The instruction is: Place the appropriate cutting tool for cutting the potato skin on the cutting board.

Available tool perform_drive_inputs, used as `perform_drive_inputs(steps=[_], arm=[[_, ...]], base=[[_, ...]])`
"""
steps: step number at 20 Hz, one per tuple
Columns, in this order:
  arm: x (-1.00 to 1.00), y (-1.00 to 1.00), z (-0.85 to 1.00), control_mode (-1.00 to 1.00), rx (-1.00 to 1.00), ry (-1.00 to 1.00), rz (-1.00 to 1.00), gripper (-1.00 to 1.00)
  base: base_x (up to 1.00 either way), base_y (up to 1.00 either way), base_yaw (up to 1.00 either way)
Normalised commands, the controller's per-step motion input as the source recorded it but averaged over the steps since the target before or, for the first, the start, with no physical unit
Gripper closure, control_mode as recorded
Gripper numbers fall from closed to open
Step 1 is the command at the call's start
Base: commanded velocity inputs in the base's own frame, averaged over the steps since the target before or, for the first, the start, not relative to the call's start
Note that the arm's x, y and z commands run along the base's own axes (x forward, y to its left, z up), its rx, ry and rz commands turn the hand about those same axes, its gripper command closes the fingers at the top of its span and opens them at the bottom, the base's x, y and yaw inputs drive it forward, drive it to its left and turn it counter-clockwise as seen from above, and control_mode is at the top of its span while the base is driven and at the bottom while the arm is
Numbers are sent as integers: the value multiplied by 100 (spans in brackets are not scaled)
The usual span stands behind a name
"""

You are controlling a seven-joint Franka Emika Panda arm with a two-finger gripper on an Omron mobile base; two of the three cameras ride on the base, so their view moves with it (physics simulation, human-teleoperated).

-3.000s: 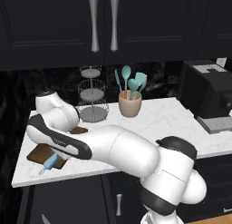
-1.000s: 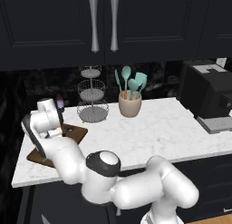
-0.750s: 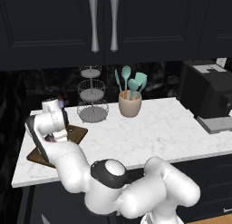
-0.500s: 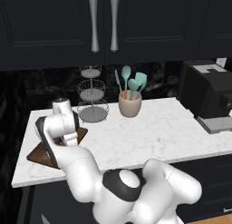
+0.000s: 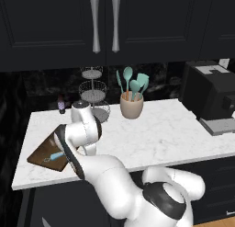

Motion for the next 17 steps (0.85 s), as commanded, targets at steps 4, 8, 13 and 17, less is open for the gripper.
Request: perform_drive_inputs(steps=[4,8,13,17], arm=[[-23,-78,42,-100,7,-14,0,-100],[-9,-95,54,-100,7,-11,0,-100],[-1,-100,50,-100,9,-6,0,-100],[-10,-100,42,-100,11,-7,0,-100]], base=[[0,0,0],[0,0,0],[0,0,0],[0,0,0]])
